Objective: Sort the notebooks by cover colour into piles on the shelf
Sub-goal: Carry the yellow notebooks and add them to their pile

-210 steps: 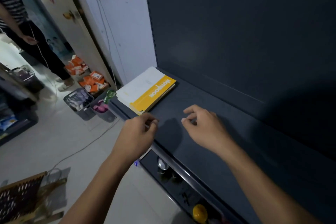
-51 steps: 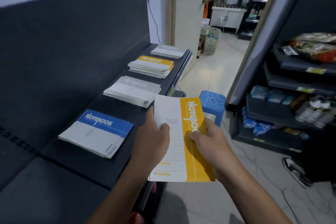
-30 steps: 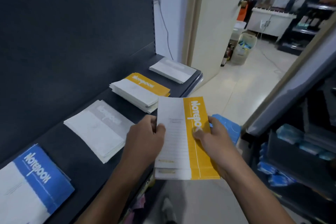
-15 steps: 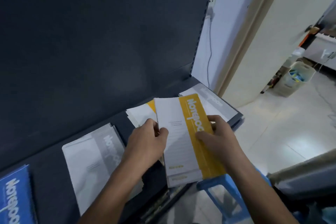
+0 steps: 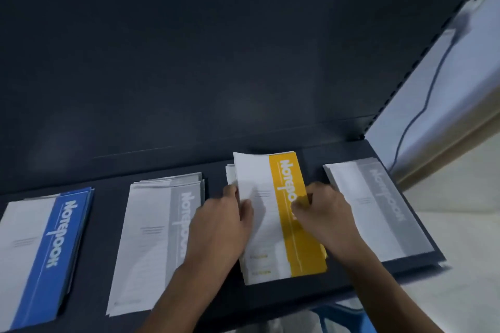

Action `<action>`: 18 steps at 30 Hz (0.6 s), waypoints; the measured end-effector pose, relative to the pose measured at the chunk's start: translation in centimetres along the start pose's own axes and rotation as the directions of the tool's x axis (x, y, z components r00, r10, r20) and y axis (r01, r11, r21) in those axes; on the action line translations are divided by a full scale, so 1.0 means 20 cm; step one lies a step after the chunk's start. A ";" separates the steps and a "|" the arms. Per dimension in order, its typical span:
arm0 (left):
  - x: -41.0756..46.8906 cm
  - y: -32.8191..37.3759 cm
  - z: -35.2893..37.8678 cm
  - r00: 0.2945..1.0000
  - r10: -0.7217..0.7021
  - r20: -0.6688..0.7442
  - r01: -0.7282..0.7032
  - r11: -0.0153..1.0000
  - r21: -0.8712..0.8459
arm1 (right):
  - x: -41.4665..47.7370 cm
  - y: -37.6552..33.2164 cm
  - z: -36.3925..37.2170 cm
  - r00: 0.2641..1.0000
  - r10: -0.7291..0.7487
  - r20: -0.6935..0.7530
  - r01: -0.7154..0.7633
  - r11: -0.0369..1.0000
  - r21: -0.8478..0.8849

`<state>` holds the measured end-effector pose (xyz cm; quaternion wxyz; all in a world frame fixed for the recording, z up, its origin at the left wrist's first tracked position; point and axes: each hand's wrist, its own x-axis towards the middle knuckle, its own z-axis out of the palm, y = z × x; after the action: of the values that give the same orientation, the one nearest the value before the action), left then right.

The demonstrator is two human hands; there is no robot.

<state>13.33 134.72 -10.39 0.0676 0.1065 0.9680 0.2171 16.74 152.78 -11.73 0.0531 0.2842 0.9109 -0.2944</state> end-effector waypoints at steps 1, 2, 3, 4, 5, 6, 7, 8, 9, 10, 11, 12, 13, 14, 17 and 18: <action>-0.01 0.01 0.00 1.000 -0.011 -0.019 0.011 0.999 0.033 | 0.01 0.01 0.00 1.000 -0.016 0.024 0.017 1.000 -0.025; -0.01 0.02 0.01 0.999 -0.019 -0.035 0.022 0.997 0.069 | 0.02 0.01 0.00 0.998 -0.029 0.049 0.032 0.998 -0.046; -0.02 0.02 0.01 0.999 -0.028 -0.046 0.033 0.994 0.100 | 0.03 0.01 0.00 0.997 -0.041 0.064 0.045 0.997 -0.064; -0.03 0.03 0.02 0.998 -0.038 -0.053 0.044 0.992 0.118 | 0.04 0.01 0.00 0.996 -0.050 0.072 0.056 0.995 -0.081; -0.03 0.02 0.02 0.997 -0.047 -0.058 0.054 0.991 0.120 | 0.04 0.00 0.00 0.995 -0.062 0.076 0.070 0.993 -0.096; -0.04 0.02 0.03 0.996 -0.056 -0.063 0.063 0.992 0.112 | 0.05 0.00 0.00 0.994 -0.072 0.082 0.081 0.990 -0.112; -0.04 0.02 0.03 0.996 -0.063 -0.068 0.070 0.993 0.100 | 0.05 -0.01 0.00 0.993 -0.080 0.090 0.091 0.988 -0.126; -0.05 0.01 0.04 0.995 -0.070 -0.073 0.077 0.993 0.085 | 0.05 -0.01 0.00 0.991 -0.086 0.101 0.100 0.984 -0.145; -0.06 0.01 0.04 0.994 -0.081 -0.078 0.086 0.994 0.070 | 0.05 -0.01 0.00 0.990 -0.091 0.108 0.108 0.980 -0.166; -0.06 0.00 0.05 0.992 -0.091 -0.084 0.096 0.994 0.053 | 0.04 -0.01 0.00 0.989 -0.101 0.108 0.120 0.974 -0.190; -0.06 -0.01 0.05 0.991 -0.101 -0.089 0.104 0.994 0.035 | 0.04 -0.02 0.00 0.988 -0.116 0.098 0.135 0.967 -0.217; -0.07 -0.01 0.05 0.990 -0.109 -0.094 0.111 0.994 0.018 | 0.03 -0.02 -0.01 0.987 -0.136 0.080 0.152 0.956 -0.250; -0.08 -0.02 0.05 0.988 -0.116 -0.099 0.117 0.993 0.001 | 0.02 -0.04 -0.01 0.985 -0.166 0.051 0.174 0.943 -0.284; -0.09 -0.03 0.04 0.987 -0.123 -0.107 0.121 0.992 -0.017 | 0.01 -0.05 -0.01 0.979 -0.205 0.019 0.200 0.929 -0.311; -0.14 -0.11 0.00 0.981 -0.117 -0.154 0.108 0.992 -0.064 | -0.02 -0.16 0.00 0.946 -0.321 -0.051 0.289 0.903 -0.319; -0.16 -0.16 -0.03 0.980 -0.108 -0.167 0.096 0.992 -0.080 | -0.03 -0.21 0.01 0.933 -0.354 -0.061 0.322 0.899 -0.298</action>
<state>15.75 131.01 -11.02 -0.0011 0.0350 0.9660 0.2562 14.85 149.61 -9.61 -0.0106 0.1272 0.9805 -0.1494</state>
